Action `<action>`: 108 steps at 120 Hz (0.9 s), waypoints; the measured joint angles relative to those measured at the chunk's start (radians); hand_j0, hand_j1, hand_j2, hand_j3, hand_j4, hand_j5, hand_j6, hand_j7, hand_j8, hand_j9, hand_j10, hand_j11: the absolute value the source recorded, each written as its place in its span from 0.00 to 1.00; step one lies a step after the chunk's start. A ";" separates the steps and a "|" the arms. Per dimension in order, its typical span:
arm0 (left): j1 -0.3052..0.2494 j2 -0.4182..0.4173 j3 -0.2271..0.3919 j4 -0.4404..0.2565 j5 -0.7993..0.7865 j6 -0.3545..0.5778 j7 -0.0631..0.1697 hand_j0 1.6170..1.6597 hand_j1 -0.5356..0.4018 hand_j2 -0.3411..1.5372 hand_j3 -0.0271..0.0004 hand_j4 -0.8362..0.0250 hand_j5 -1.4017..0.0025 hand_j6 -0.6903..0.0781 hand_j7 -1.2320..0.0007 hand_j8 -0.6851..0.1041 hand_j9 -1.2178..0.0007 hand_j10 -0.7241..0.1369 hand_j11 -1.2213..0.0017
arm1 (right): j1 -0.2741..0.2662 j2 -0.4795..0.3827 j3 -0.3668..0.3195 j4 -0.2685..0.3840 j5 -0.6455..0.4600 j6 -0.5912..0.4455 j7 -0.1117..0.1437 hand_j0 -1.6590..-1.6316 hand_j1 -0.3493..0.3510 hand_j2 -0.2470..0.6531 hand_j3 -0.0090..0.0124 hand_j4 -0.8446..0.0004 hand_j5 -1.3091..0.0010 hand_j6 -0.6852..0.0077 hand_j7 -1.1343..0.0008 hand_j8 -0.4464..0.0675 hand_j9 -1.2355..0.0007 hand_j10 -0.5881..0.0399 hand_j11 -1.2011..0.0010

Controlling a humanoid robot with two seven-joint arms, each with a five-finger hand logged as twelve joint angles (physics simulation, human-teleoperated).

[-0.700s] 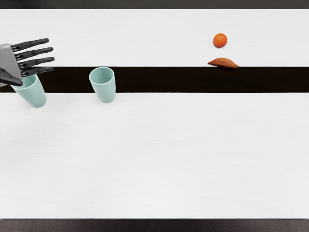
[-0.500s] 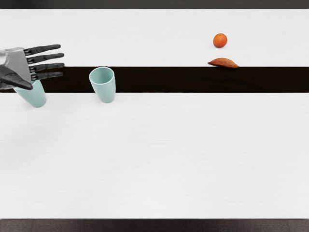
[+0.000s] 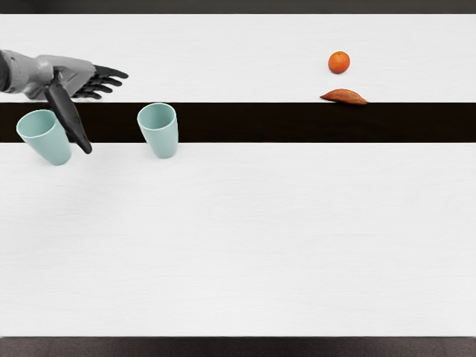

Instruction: Pick up cup and place in cup with left hand

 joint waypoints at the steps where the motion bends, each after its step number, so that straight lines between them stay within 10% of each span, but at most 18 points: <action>1: 0.000 -0.007 0.000 0.004 0.009 0.005 0.000 0.96 0.94 0.18 0.99 0.97 1.00 0.90 1.00 0.87 1.00 0.84 1.00 | 0.000 0.000 0.000 0.000 0.000 0.000 0.000 0.04 0.00 0.27 0.42 1.00 1.00 0.99 1.00 0.87 1.00 0.94 1.00; 57: -0.114 -0.410 0.187 0.284 0.249 0.259 0.002 0.96 0.94 0.18 0.99 0.97 1.00 0.89 1.00 0.86 1.00 0.84 1.00 | 0.000 0.000 0.000 0.000 0.000 0.000 0.000 0.04 0.00 0.27 0.42 1.00 1.00 0.99 1.00 0.87 1.00 0.94 1.00; 108: -0.149 -0.489 0.347 0.405 0.276 0.408 0.002 0.96 0.85 0.19 0.99 0.88 0.93 0.80 0.92 0.77 0.92 0.75 0.92 | 0.000 0.000 0.000 0.000 0.000 0.000 0.000 0.04 0.00 0.27 0.42 1.00 1.00 0.99 1.00 0.87 1.00 0.94 1.00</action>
